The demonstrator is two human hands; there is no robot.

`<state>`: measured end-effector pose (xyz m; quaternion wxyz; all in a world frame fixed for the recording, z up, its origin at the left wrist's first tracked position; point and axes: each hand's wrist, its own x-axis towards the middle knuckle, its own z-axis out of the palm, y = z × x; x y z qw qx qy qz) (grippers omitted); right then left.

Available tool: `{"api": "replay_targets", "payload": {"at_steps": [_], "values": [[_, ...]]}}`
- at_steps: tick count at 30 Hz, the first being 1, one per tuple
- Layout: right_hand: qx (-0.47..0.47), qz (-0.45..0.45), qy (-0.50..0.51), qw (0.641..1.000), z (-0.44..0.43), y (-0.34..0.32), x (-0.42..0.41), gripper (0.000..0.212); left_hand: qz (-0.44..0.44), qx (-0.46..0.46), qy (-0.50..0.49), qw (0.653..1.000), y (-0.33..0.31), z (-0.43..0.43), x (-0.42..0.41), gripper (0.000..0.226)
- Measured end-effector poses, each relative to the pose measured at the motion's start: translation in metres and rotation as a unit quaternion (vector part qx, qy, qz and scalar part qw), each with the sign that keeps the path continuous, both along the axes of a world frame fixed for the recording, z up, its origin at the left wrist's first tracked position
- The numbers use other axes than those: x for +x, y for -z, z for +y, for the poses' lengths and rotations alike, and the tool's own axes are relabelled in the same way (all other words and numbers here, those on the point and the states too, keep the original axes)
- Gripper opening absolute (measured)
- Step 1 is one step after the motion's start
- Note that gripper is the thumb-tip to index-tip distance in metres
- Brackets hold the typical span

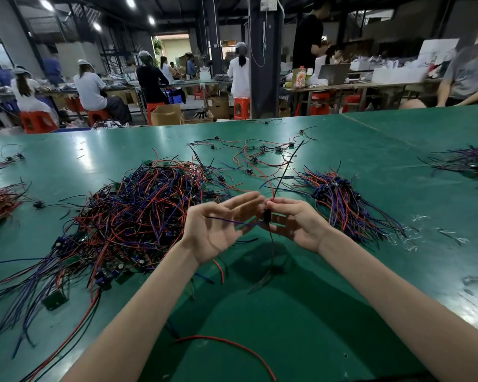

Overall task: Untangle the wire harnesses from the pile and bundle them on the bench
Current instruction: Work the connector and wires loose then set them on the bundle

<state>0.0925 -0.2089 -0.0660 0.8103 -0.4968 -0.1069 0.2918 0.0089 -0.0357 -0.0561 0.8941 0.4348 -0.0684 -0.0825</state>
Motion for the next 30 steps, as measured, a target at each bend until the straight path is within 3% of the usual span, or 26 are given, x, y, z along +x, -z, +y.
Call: {"api": "replay_targets", "payload": {"at_steps": [3,9,12,14,17,23,30], "values": [[-0.013,-0.013,0.020,1.000,-0.001,0.000,0.000,0.008,-0.013,0.011,0.046,0.999,-0.001,0.000,-0.001,0.070],[-0.050,-0.032,0.068,0.996,-0.002,0.001,0.001,0.012,-0.035,-0.017,0.066,0.997,-0.002,0.009,-0.004,0.064],[-0.066,-0.039,0.090,0.993,-0.004,0.000,0.001,0.010,-0.016,-0.012,0.030,0.999,-0.005,0.012,-0.002,0.065],[-0.066,-0.041,0.081,0.994,-0.002,-0.001,-0.001,0.009,0.011,0.063,-0.041,0.997,-0.004,0.007,0.002,0.057],[-0.087,-0.054,0.061,0.993,0.004,0.000,-0.006,0.008,0.048,0.232,-0.134,0.962,0.007,-0.013,0.007,0.037],[-0.121,-0.075,0.044,0.989,0.013,0.007,-0.014,0.005,0.058,0.252,-0.159,0.953,0.018,-0.029,0.007,0.012],[-0.160,-0.091,0.055,0.981,0.011,0.007,-0.011,0.006,0.112,0.240,-0.120,0.957,0.018,-0.028,0.006,0.008]]}}
